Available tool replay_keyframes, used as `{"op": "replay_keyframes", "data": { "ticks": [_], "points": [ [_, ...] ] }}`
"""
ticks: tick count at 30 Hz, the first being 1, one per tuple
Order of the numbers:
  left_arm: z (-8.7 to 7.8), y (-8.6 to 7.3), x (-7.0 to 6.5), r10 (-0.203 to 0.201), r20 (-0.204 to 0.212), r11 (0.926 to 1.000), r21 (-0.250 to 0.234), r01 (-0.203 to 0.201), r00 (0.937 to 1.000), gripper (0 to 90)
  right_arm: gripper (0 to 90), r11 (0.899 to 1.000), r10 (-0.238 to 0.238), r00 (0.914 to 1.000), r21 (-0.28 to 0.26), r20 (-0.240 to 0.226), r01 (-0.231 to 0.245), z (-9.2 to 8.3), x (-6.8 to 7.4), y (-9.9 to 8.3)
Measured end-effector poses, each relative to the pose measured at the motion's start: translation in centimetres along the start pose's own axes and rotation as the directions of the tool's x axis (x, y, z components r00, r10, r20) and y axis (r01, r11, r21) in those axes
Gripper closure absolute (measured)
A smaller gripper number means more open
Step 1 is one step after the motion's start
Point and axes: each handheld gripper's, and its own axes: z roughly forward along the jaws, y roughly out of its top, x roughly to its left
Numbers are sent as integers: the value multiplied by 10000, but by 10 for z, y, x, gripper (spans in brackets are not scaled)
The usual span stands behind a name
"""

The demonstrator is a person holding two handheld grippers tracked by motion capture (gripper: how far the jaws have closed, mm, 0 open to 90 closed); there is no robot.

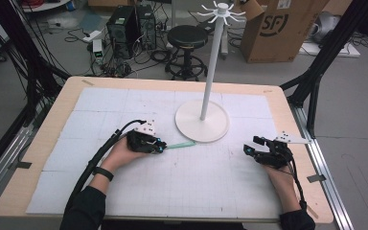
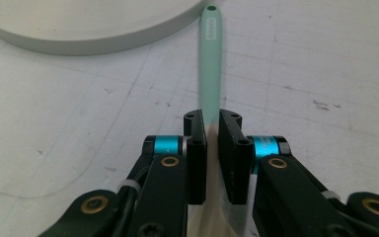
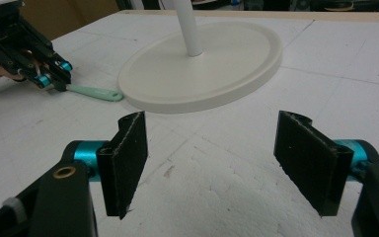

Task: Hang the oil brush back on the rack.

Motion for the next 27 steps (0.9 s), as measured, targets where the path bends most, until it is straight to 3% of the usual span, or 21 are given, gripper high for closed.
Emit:
{"op": "replay_keyframes", "data": {
  "ticks": [4, 12, 20, 27],
  "points": [
    [-2, -1, -1, 93, 301, 9999, 80, -96, 9995, 825, 285, 10000, -21, 10000, 5, -6, 21, 0, 0, 0],
    [-3, 0, -1, 78, 346, 9999, 120, -82, 9994, 825, 285, 10000, 34, 10000, -18, 16, -34, 0, 0, 0],
    [-15, 4, -8, 51, 343, 9982, -600, -30, 9994, 824, 284, 10000, 20, 10000, -4, 25, -20, 0, 0, 0],
    [-29, 14, -13, -129, 168, 9882, -1525, 153, 9998, 824, 285, 10000, 27, 10000, -34, 51, -27, 0, -1, 0]
  ]
}}
